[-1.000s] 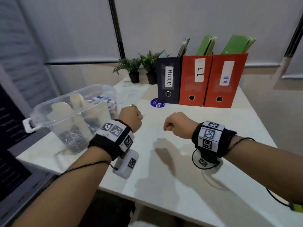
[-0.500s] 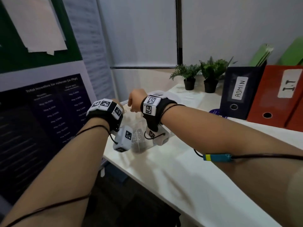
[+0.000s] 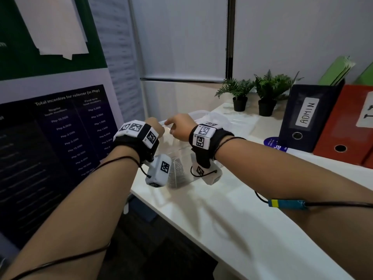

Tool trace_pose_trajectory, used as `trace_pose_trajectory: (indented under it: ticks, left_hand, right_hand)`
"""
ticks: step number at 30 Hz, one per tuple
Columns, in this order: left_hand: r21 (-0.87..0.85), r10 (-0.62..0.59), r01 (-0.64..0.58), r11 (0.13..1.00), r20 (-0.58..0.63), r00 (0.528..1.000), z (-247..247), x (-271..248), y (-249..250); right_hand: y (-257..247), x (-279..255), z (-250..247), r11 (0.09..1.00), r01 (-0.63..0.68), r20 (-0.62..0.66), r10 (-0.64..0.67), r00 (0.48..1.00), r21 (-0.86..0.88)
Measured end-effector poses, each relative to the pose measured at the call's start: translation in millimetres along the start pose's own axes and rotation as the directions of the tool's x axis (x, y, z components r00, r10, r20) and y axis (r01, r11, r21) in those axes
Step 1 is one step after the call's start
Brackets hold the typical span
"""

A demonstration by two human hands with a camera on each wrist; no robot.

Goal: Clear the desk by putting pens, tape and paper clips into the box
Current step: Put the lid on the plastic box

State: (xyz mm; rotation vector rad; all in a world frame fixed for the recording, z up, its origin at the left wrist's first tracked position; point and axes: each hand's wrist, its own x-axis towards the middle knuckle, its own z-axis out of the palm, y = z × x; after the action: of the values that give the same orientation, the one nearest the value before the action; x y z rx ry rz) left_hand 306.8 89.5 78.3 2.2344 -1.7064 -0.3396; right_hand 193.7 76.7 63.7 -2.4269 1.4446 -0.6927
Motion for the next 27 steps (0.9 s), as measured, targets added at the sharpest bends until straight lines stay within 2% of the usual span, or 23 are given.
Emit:
trace_pose_trajectory:
  ticks: [3,5,7,10,14,16,18,20,27]
  left_hand:
    - [0.023,0.116,-0.115,0.993,-0.069,0.991,21,-4,-4]
    - [0.066,0.257,-0.252,0.966,-0.081,0.963,43,-10,-5]
    - [0.106,0.349,-0.337,0.936,-0.142,0.926,60,-14,-4]
    - [0.158,0.339,-0.310,0.937,-0.211,0.917,66,-19,-3]
    - [0.312,0.308,-0.234,0.921,-0.212,0.927,69,-30,0]
    - [0.345,0.291,-0.214,0.914,-0.189,0.938,70,-29,1]
    - [0.344,0.275,-0.205,0.916,-0.166,0.947,71,-27,1]
    - [0.347,0.254,-0.190,0.918,-0.150,0.956,71,-26,3]
    - [0.330,0.212,-0.171,0.929,-0.092,0.973,71,-23,5]
  right_hand:
    - [13,-14,-9,0.994,0.020,-0.130,-0.006,0.991,0.109]
    - [33,-22,-18,0.989,-0.011,-0.257,0.048,0.965,0.145]
    - [62,-28,-30,0.981,-0.077,-0.360,0.137,0.923,0.178]
    - [118,-31,-46,0.966,-0.216,-0.392,0.257,0.883,0.145]
    - [182,-29,-37,0.888,-0.460,-0.287,0.443,0.850,0.010]
    - [203,-28,-24,0.855,-0.507,-0.157,0.489,0.858,-0.107]
    - [214,-26,-7,0.844,-0.466,0.020,0.488,0.873,-0.264]
    - [221,-23,8,0.838,-0.427,0.144,0.494,0.857,-0.339]
    - [229,-11,22,0.814,-0.328,0.200,0.465,0.863,-0.479]
